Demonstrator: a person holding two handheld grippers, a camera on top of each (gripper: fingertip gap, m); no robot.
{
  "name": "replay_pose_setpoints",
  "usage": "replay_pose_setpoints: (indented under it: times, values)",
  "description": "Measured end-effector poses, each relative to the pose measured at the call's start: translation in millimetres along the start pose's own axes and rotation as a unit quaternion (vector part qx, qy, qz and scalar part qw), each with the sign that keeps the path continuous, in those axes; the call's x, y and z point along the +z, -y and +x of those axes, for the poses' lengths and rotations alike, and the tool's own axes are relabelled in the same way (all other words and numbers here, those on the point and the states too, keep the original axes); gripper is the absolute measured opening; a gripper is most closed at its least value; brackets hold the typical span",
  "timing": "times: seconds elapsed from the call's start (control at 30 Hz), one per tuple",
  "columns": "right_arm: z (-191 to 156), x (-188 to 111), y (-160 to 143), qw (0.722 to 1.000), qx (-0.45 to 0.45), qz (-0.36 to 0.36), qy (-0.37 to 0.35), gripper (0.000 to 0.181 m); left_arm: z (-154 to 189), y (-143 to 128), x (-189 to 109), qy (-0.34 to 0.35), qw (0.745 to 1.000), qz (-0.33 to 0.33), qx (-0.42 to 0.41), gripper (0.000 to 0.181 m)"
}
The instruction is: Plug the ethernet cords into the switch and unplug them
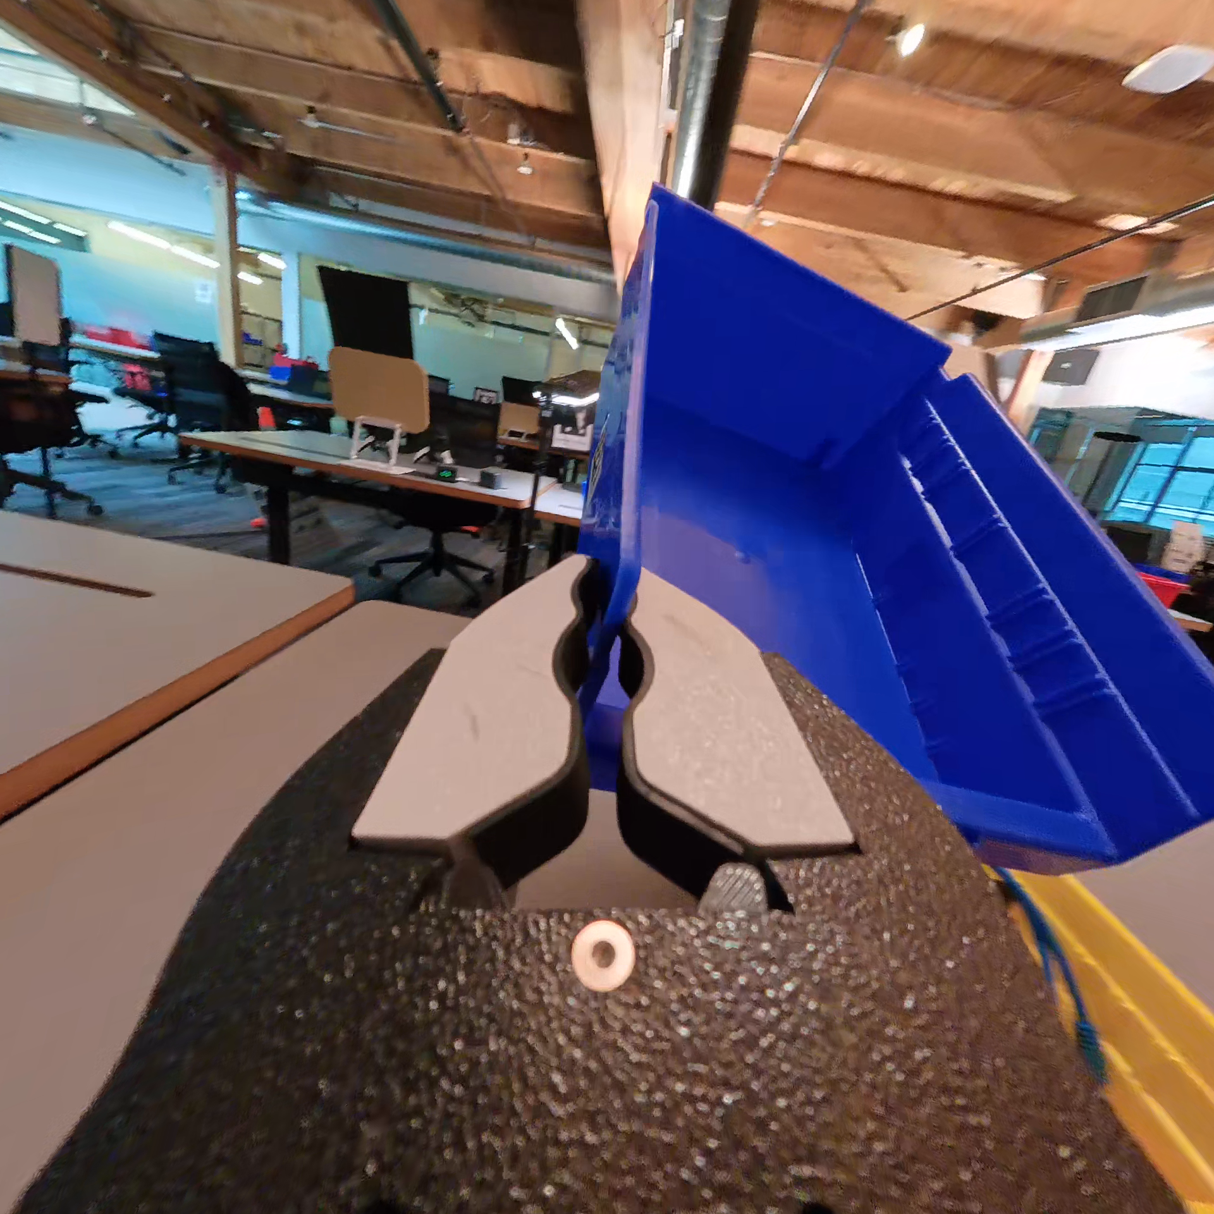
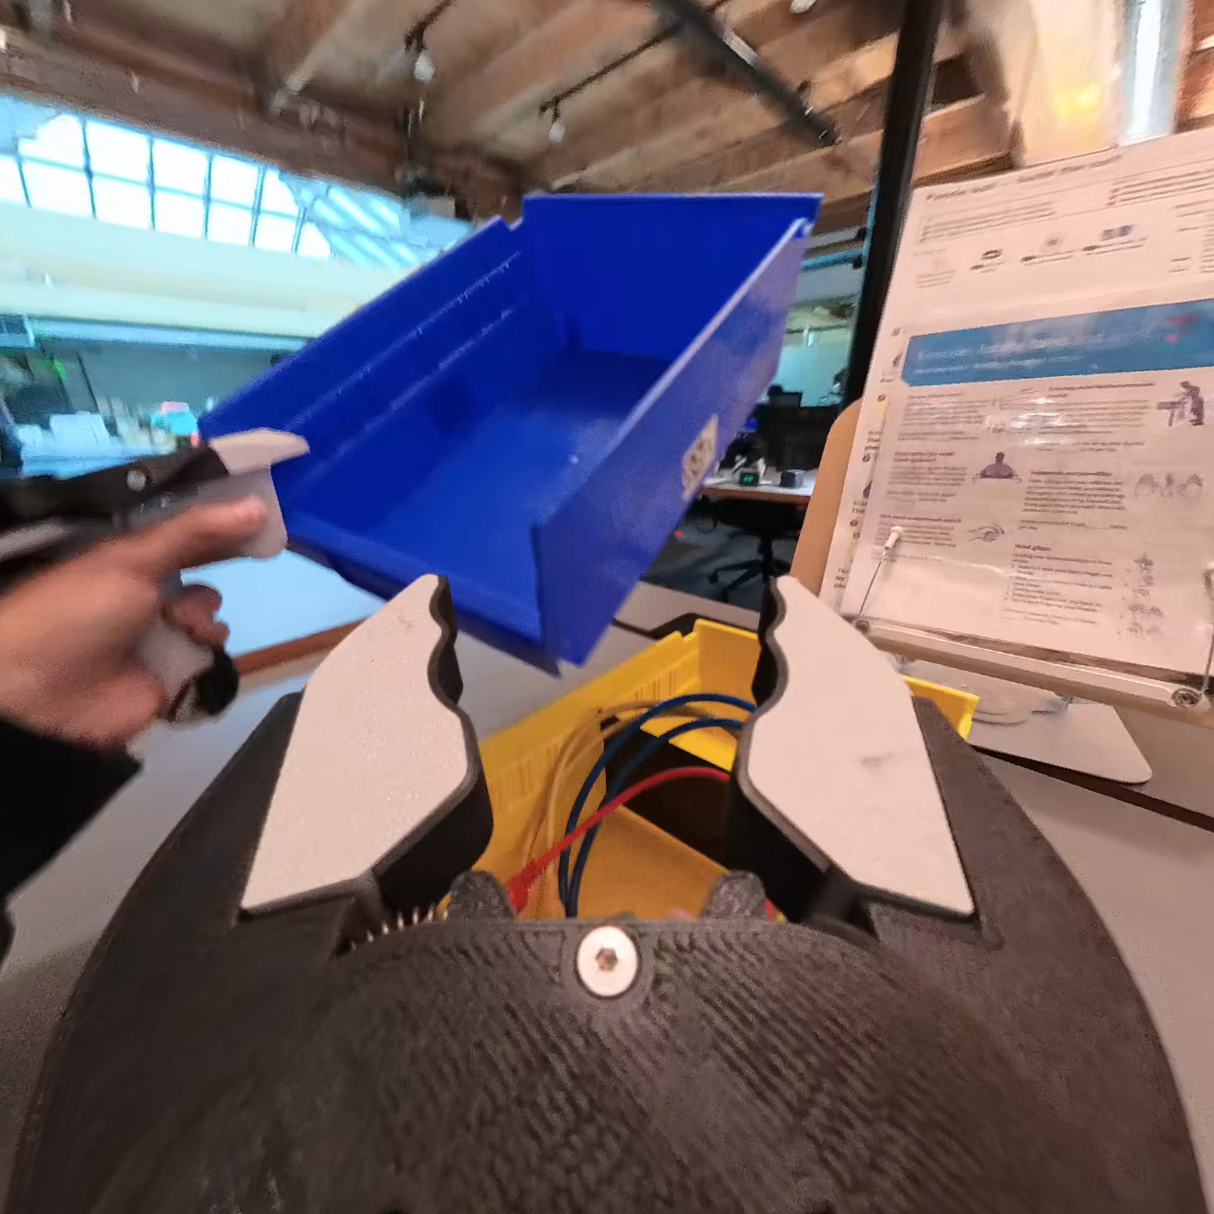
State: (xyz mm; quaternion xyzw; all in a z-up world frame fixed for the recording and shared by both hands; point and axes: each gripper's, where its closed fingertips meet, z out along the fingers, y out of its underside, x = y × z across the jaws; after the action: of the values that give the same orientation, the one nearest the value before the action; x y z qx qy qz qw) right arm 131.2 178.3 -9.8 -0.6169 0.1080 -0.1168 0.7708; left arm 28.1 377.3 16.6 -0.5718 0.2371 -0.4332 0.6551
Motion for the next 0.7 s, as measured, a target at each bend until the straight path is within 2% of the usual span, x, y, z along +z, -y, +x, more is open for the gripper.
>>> replay_pose_setpoints:
  times: [0.1,0.17,0.23,0.27,0.3,0.37,0.43,0.6,0.7]
  values:
    - [20,0,-4,0.999,0.023,0.006,-0.047,0.083,56,-8,-5,-0.034,0.999,0.011,0.006,0.003]
    - [43,-8,-8,0.995,0.029,0.011,-0.092,0.065,90,-14,-9,-0.053,0.998,0.026,0.015,0.003]
    - [70,-23,2,0.988,0.051,0.064,-0.13,0.041,122,-20,-17,-0.066,0.996,0.045,0.027,0.003]
    - [84,-33,9,0.982,0.066,0.098,-0.148,0.036,137,-22,-20,-0.07,0.995,0.056,0.037,0.004]
    - [104,-45,11,0.972,0.089,0.115,-0.183,0.019,152,-25,-24,-0.077,0.994,0.066,0.042,0.003]
    - [132,-63,13,0.961,0.121,0.13,-0.212,0.007,183,-31,-31,-0.1,0.991,0.08,0.04,0.007]
    - [156,-79,13,0.955,0.136,0.136,-0.226,0.003,211,-36,-36,-0.125,0.987,0.093,0.048,0.012]
    - [203,-122,21,0.941,0.13,0.163,-0.265,0.004,268,-57,-44,-0.2,0.974,0.078,0.069,0.017]
    - [231,-147,28,0.939,0.088,0.14,-0.302,0.004,297,-66,-56,-0.269,0.956,0.065,0.093,0.036]
